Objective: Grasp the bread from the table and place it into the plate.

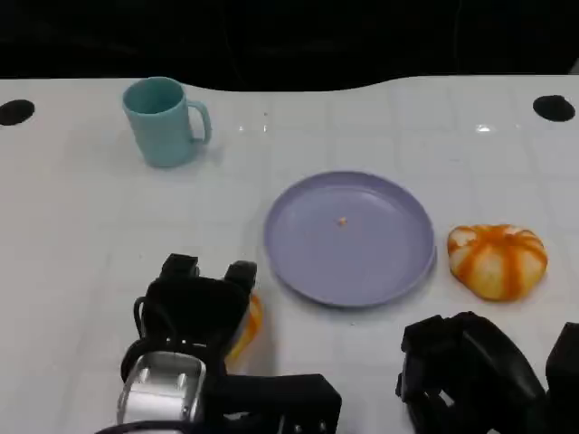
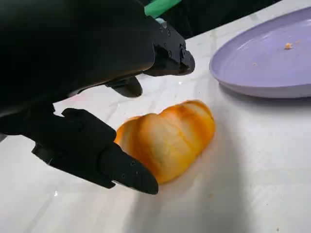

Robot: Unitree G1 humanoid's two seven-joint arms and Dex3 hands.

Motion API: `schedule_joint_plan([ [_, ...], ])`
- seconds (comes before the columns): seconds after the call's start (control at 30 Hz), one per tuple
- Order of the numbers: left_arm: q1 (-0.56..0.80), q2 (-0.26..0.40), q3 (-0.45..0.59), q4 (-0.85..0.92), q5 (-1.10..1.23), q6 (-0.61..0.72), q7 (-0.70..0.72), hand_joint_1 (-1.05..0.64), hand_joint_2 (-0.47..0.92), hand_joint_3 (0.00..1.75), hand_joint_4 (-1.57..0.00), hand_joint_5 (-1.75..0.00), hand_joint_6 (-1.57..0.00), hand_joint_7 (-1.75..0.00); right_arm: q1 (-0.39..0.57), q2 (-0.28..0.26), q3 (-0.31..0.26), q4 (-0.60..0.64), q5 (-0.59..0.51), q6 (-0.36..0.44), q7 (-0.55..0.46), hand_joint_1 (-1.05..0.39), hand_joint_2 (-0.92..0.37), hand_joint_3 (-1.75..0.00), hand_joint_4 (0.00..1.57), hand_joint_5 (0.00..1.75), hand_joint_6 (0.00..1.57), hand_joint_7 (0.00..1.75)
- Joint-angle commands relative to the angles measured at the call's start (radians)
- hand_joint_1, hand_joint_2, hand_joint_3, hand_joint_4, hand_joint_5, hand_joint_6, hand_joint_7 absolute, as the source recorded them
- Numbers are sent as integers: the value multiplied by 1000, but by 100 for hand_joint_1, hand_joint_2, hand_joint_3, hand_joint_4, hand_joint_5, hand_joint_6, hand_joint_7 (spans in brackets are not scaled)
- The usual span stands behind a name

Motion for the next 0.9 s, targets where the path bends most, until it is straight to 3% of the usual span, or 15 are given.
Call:
schedule_joint_plan([
  [0.03, -34, 8, -1, 38, -31, 24, -4, -53, 67, 1, -1, -72, -12, 0, 11, -12, -5, -11, 1, -3, -1, -105, -3, -139, 156, 131, 157, 104],
  [0.27, -60, 15, -16, 85, -74, 38, -12, -61, 68, 1, 0, -72, -11, -1, 10, -11, -6, -5, 4, -14, 6, -105, -3, -138, 155, 131, 157, 103],
  [0.57, -83, 26, -29, 151, -126, 35, 15, -56, 72, 1, 0, -75, -16, -3, 11, -11, -6, -12, 5, 0, 1, -105, -3, -138, 155, 131, 157, 103],
  [0.67, -86, 32, -29, 186, -161, 19, 70, -50, 73, 2, -13, -83, -27, -7, 11, -11, -7, -12, 6, 4, 0, -105, -3, -138, 155, 131, 157, 103],
  [0.7, -86, 34, -29, 198, -173, 14, 97, -46, 74, 2, -25, -90, -33, -9, 10, -10, -8, -12, 9, 5, 1, -105, -3, -138, 156, 131, 157, 103],
  [0.77, -87, 36, -31, 221, -195, 2, 153, -41, 74, 1, -34, -100, -40, -8, 8, -10, -7, -11, 7, 5, 0, -105, -3, -138, 156, 131, 157, 103],
  [0.9, -90, 34, -31, 283, -229, -19, 305, -26, 76, 2, -56, -155, -66, -9, 8, -11, -6, -9, 1, -3, -1, -105, -3, -138, 155, 131, 157, 103],
])
